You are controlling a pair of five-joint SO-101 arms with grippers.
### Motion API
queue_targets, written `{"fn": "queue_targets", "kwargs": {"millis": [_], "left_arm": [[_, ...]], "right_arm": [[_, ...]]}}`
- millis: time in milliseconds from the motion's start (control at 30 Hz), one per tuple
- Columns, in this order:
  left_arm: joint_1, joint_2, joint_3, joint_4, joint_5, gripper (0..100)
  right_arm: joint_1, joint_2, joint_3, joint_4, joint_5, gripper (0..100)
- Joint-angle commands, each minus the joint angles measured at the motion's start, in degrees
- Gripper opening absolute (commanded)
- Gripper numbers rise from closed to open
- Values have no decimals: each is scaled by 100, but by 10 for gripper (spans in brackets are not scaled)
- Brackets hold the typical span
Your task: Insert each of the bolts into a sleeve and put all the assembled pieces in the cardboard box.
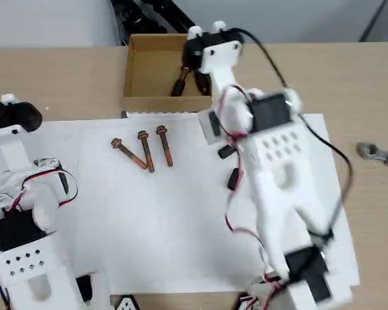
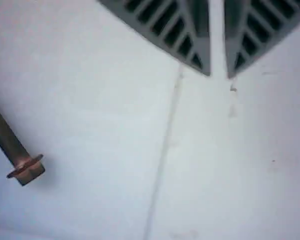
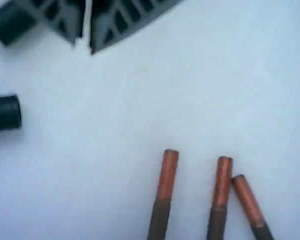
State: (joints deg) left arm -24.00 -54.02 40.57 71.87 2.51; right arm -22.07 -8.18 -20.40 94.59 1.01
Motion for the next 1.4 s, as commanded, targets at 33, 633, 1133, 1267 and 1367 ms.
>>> {"fn": "queue_targets", "kwargs": {"millis": [33, 633, 1133, 1267, 1367], "left_arm": [[-18, -79, -57, -158, 9, 6], [448, 695, 40, -149, 299, 45], [1495, 4545, -3266, 721, 2866, 132], [1829, 6022, -4171, 1160, 3420, 135], [1837, 7147, -4998, 1688, 3895, 139]], "right_arm": [[409, -1640, 1064, 119, 62, 1], [1007, -6651, 7095, -1578, 308, 1], [1297, -4532, 6901, -2334, 782, 2], [1314, -4488, 6901, -2448, 826, 2], [1314, -4488, 6927, -2404, 835, 2]]}}
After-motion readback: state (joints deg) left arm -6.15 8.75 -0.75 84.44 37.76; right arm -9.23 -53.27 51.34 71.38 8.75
